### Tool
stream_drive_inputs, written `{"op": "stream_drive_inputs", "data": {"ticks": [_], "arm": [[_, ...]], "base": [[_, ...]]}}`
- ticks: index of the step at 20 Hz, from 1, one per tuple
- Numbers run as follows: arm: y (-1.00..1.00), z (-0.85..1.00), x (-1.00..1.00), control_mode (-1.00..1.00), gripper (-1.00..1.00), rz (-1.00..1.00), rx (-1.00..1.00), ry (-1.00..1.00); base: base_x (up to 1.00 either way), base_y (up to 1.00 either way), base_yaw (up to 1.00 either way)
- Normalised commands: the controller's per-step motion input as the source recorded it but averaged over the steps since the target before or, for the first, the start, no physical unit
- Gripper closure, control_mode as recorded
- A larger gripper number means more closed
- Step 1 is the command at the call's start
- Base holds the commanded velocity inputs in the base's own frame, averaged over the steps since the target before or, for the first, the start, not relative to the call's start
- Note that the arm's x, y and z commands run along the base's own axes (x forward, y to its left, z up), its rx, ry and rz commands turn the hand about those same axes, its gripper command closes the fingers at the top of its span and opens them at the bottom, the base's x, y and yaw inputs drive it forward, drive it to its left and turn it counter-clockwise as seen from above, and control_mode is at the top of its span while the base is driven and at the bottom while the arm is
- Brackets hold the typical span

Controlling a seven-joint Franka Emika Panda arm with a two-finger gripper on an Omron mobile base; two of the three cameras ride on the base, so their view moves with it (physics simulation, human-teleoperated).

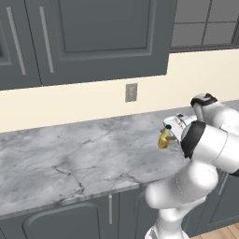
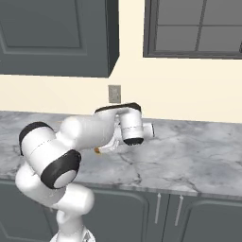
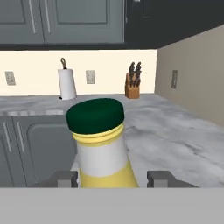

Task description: Place the condiment bottle and mustard from the counter to the top shelf of the fridge. If the existing items in the fridge are on the top shelf, move them to other shelves.

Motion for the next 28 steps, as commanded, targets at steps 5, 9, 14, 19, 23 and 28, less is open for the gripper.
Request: {"op": "stream_drive_inputs", "data": {"ticks": [5, 9, 14, 19, 23, 28], "arm": [[0.04, 1.00, -0.81, -1.00, 1.00, -0.03, 0.00, -0.05], [0.17, 1.00, -0.85, -1.00, 1.00, -0.02, 0.00, -0.08], [0.13, 1.00, -0.77, -1.00, 1.00, -0.05, 0.00, -0.03], [0.17, 0.77, -0.55, -1.00, 1.00, -0.11, -0.09, 0.00], [0.52, 0.09, -0.41, -1.00, 1.00, -0.20, -0.23, 0.00], [0.13, 0.00, -0.09, -1.00, 1.00, -0.05, -0.05, 0.00]], "base": [[0.00, 0.00, 0.00], [0.00, 0.00, 0.00], [0.00, 0.00, 0.00], [0.00, 0.00, 0.00], [0.00, 0.00, 0.00], [0.00, 0.00, 0.00]]}}
